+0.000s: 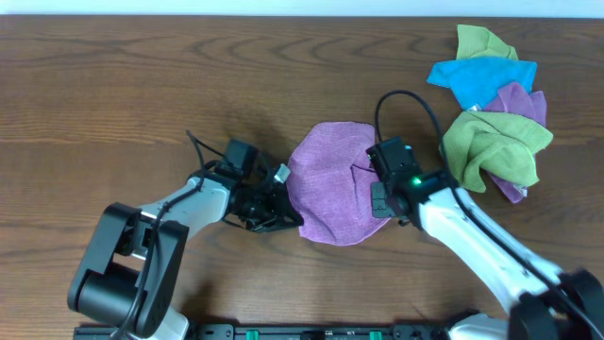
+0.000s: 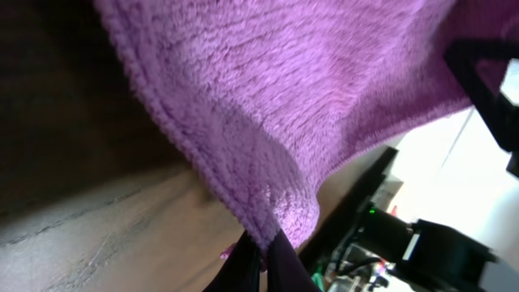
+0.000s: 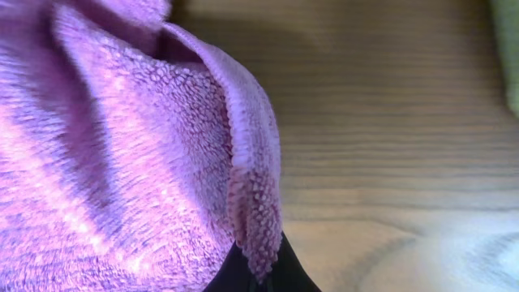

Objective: Fold the cloth

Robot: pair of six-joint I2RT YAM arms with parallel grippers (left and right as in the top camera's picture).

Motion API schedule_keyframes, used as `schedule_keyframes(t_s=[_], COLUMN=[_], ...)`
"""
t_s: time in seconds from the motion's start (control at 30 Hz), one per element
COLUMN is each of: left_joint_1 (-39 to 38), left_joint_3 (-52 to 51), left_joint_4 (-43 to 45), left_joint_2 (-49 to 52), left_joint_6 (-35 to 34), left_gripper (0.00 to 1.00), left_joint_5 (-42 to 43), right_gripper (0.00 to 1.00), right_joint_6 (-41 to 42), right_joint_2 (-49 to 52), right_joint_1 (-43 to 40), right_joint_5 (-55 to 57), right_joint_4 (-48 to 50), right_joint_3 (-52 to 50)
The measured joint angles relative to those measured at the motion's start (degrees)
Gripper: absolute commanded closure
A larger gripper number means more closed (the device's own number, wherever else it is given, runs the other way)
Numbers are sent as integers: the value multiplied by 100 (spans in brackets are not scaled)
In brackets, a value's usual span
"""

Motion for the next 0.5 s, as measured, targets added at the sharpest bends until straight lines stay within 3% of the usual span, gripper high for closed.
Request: schedule_keyframes(t_s=[0.23,0.5], left_joint_1=[380,570], left_joint_3=[385,2247], left_joint_4=[109,160], left_joint_2=[9,33], left_joint_6=[-114,-501], left_gripper=[94,94], left_joint_5=[640,610], right_gripper=[99,99], right_joint_6=[0,-7], right_joint_2=[-975,-1419], right_joint_1=[0,0], right_joint_5=[7,7], right_joint_4=[297,1491], right_joint_3=[2,157])
